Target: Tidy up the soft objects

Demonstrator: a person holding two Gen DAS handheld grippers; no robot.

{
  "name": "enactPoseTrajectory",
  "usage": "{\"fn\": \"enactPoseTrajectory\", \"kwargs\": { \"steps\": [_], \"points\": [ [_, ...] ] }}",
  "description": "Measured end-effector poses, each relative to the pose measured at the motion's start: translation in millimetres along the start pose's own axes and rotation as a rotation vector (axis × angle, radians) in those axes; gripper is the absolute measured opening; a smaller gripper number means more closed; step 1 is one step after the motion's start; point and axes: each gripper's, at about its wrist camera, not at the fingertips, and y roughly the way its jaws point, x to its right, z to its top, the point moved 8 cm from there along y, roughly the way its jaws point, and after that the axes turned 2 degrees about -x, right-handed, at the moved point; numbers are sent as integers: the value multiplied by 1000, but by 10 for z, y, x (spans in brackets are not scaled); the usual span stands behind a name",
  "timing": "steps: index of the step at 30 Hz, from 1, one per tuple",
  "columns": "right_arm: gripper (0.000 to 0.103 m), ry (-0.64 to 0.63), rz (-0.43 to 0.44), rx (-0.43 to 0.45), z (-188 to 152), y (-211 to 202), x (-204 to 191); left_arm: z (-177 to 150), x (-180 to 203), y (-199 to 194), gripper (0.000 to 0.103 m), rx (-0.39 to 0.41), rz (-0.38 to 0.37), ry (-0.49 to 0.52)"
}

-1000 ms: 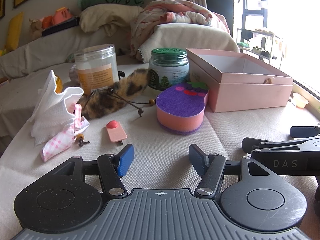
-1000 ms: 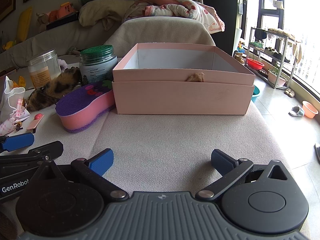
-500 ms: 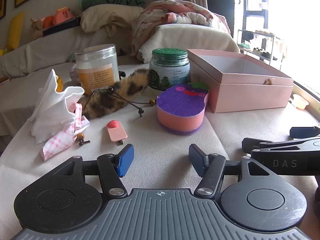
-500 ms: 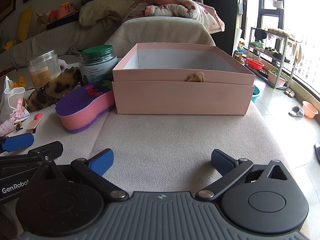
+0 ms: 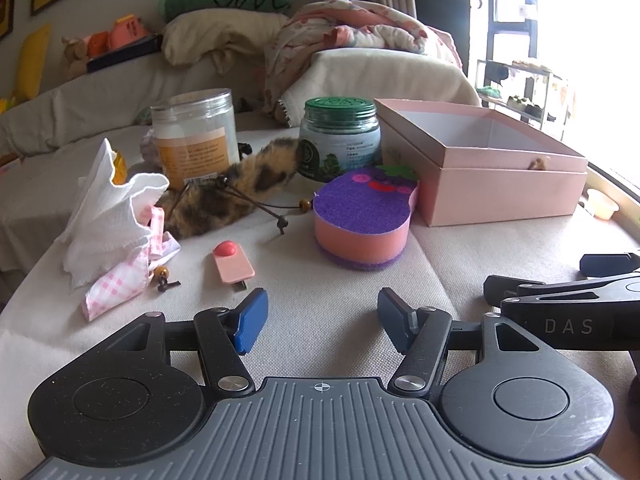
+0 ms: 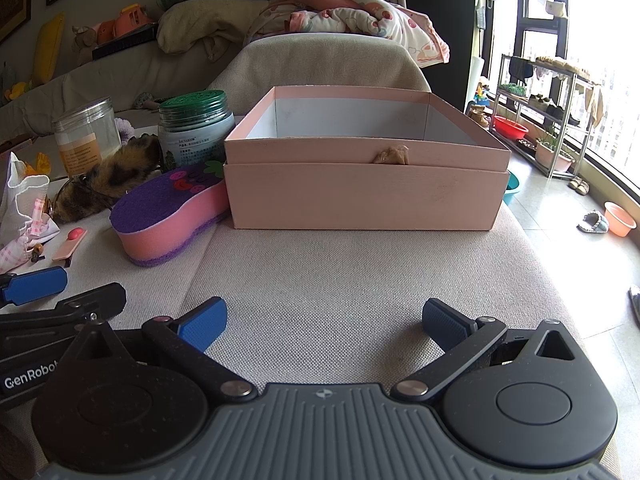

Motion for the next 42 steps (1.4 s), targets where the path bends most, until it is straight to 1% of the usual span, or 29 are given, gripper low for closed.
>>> {"fn": "enactPoseTrajectory", "kwargs": {
  "steps": [18, 20, 22, 24, 26, 27, 29, 30, 31, 32, 33, 35, 37, 38, 39, 40, 41, 42],
  "points": [
    [103, 0, 3, 4, -2, -18, 4, -19, 0, -14, 67, 8, 12, 3],
    [103, 1, 3, 5, -2, -21, 3, -33, 8, -30, 65, 17, 12, 10],
    [103, 4, 7, 5, -2, -24, 3, -45, 24, -50, 58, 24, -3, 23],
    [103, -1, 18, -22, 7, -20, 7, -48, 22, -66, 57, 22, -25, 33],
    [103, -10, 27, -87, 27, -16, 1, -29, -5, -73, 56, -2, -57, 46],
    [103, -17, 23, -118, 32, -12, 5, -9, -40, -86, 56, -18, -87, 40],
    [103, -32, 30, -148, 25, -22, 4, 67, -162, -161, 56, -27, -176, -15],
    [103, -44, 35, -155, 18, -26, -3, 120, -243, -217, 56, -18, -216, -42],
    [103, -51, 42, -164, 19, -24, -1, 177, -354, -269, 57, -4, -239, -65],
    [103, -60, 49, -180, 25, -23, -5, 243, -506, -318, 57, 14, -231, -84],
    [103, -65, 55, -200, 33, -22, -8, 314, -671, -349, 57, 34, -199, -98],
    [103, -95, 84, -242, 60, -2, -51, 484, -1074, -371, 56, 73, -102, -101],
    [103, -164, 135, -269, 89, 10, -181, 629, -1439, -341, 54, 83, -18, -95],
    [98, -186, 144, -255, 138, -9, -253, 679, -1603, -312, 54, 74, 4, -112],
    [97, -200, 139, -206, 223, -59, -323, 717, -1762, -270, 54, 45, 4, -153],
    [97, -210, 136, -151, 329, -123, -384, 746, -1899, -232, 54, 20, -23, -210],
    [97, -214, 137, -80, 482, -217, -456, 772, -2025, -203, 54, 6, -67, -281],
    [97, -206, 143, -3, 654, -324, -523, 792, -2119, -186, 54, 9, -100, -337]
  ]
}}
